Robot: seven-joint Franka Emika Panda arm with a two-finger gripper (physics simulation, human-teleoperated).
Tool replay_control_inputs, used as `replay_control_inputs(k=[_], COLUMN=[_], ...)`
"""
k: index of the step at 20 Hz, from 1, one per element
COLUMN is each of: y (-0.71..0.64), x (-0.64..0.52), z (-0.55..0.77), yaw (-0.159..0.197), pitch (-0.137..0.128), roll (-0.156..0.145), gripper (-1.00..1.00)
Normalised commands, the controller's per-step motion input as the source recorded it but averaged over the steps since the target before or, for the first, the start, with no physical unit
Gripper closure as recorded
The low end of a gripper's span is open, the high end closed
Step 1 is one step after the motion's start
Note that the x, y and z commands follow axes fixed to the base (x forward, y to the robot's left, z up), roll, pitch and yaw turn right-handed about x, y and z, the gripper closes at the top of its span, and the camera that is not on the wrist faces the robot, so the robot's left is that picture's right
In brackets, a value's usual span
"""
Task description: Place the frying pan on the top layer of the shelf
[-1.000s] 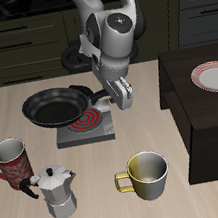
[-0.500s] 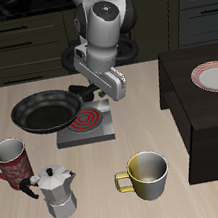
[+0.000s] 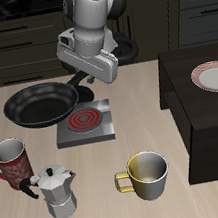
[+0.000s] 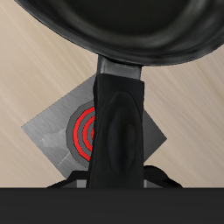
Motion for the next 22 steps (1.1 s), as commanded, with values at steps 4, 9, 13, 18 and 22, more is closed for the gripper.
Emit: replay_control_inputs(k=[4,9,13,18,22], y=[-0.37,-0.19,-0.14,-0.2,-0.3], x=[0.09,0.11,0.19,0.09,0.02], z=[0.28,-0.01,-0.12,-0.06,0.05], yaw=[0.175,0.235,0.152,0.146,0.132], pitch=[0.018,0.068,0.07,0.022,0.018], roll=[-0.022,-0.009,0.021,-0.034,-0.044], gripper=[1.0,1.0,1.0,1.0,1.0])
